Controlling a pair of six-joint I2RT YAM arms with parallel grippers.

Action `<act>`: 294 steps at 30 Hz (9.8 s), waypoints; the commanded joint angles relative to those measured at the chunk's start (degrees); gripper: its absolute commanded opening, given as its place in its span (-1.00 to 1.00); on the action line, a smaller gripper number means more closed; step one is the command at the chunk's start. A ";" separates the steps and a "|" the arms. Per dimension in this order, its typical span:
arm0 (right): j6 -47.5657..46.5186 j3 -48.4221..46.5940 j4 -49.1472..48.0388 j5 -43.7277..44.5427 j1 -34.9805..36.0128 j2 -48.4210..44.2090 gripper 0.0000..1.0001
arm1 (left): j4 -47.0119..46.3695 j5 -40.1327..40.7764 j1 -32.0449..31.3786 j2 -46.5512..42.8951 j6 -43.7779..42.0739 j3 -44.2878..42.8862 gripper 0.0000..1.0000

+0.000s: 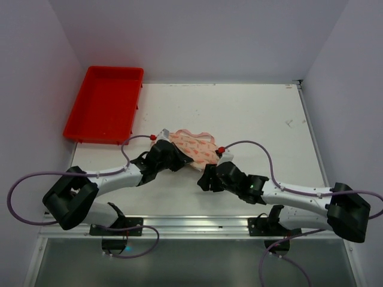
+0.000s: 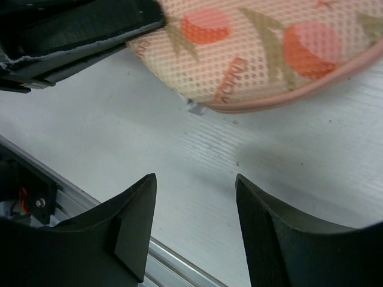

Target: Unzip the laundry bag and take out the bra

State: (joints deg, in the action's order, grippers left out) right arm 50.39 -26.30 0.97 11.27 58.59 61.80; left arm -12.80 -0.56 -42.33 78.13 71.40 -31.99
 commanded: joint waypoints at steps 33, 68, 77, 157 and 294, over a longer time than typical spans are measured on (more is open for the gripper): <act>1.20 -9.91 -2.12 18.79 4.08 15.02 -0.52 | 1.55 4.16 -4.78 1.59 4.36 -4.57 -1.00; -13.83 -4.27 16.27 -0.35 -7.35 -7.85 -1.00 | 9.36 -6.82 6.81 -6.06 -33.75 0.27 -1.00; -6.72 -13.14 -0.34 -9.68 -0.24 9.63 -1.00 | 12.35 -7.79 9.01 2.47 -33.27 -13.36 0.72; -9.43 -18.81 -4.60 -10.83 -1.98 22.34 -1.00 | 10.93 4.95 9.10 -15.81 -12.15 6.15 -1.00; -14.62 -9.82 20.47 -4.94 -13.24 -10.11 0.71 | 30.91 17.20 2.06 -20.60 -27.06 -7.46 0.86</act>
State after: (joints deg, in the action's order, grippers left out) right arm 35.73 -34.28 18.92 4.16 45.32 56.05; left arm 16.45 12.99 -43.72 52.05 56.64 -32.62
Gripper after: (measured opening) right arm 0.844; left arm 0.951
